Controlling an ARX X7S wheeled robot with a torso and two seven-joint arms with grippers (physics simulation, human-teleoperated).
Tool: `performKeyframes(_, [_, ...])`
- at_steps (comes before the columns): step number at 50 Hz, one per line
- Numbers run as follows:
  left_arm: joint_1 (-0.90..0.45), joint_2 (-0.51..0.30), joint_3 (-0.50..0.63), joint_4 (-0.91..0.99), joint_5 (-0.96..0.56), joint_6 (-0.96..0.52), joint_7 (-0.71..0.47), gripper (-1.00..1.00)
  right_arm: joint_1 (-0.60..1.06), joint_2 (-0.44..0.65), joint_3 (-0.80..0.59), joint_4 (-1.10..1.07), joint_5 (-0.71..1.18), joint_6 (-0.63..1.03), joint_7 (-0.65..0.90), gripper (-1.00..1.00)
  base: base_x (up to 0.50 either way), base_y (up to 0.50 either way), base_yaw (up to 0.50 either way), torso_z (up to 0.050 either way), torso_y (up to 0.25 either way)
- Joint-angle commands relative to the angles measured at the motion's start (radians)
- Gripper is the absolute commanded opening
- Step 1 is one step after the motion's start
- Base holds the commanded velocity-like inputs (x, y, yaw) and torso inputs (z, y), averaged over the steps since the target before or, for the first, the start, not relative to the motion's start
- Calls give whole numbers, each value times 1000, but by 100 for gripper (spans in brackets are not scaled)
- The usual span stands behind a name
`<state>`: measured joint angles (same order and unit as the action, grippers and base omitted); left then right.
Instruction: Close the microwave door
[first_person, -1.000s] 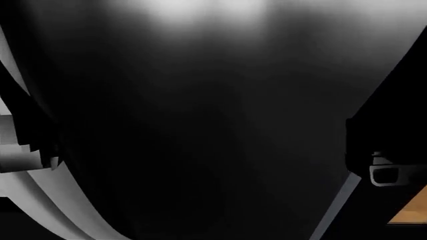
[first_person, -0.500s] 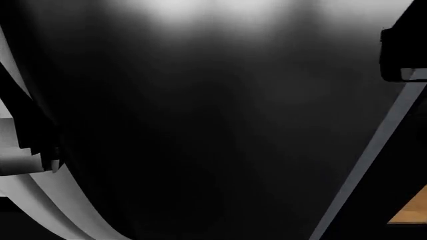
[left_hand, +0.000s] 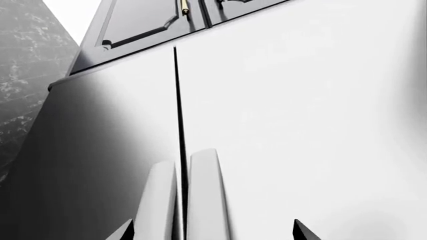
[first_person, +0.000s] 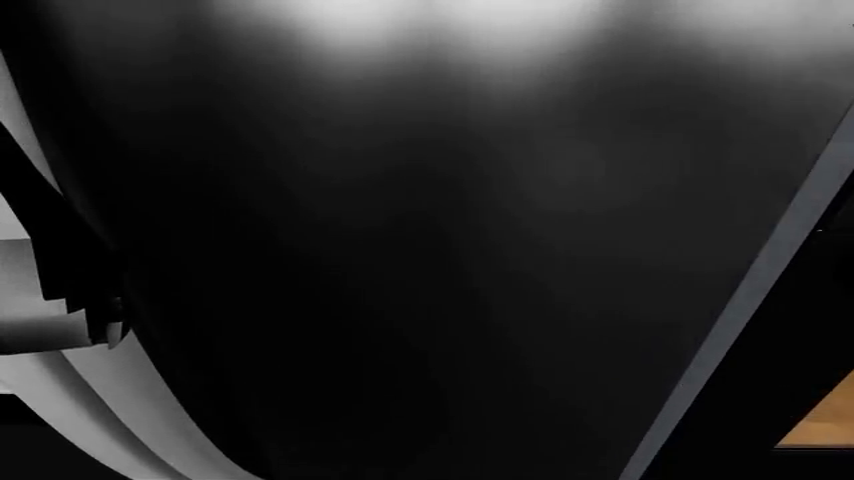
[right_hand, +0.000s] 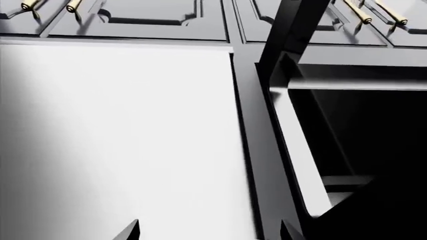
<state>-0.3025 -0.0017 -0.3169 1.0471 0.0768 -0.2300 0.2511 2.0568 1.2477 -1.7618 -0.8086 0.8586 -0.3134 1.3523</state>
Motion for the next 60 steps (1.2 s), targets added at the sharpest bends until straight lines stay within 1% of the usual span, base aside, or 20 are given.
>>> performKeyframes(1, [-4,0,4,0,4,-3,0,100,-8,39,11,28,9,-14,-19,100,0,0,0,0,0])
performKeyframes(14, [-8,0,7,0,10,-6,1,100,-55,57,15,67,-3,-98,-23,100,0,0,0,0,0])
performKeyframes(26, [2,0,5,0,6,1,-1,100,-66,64,23,85,2,-108,-38,100,0,0,0,0,0])
performKeyframes(37, [8,0,7,0,6,4,-4,100,-71,32,32,182,46,-128,-117,100,0,0,0,0,0])
performKeyframes(50, [5,0,12,0,12,-2,-3,100,-123,-14,25,313,105,-196,-200,100,0,0,0,0,0])
performKeyframes(60, [6,0,17,0,13,-3,-4,100,-132,-24,39,380,166,-231,-255,100,0,0,0,0,0])
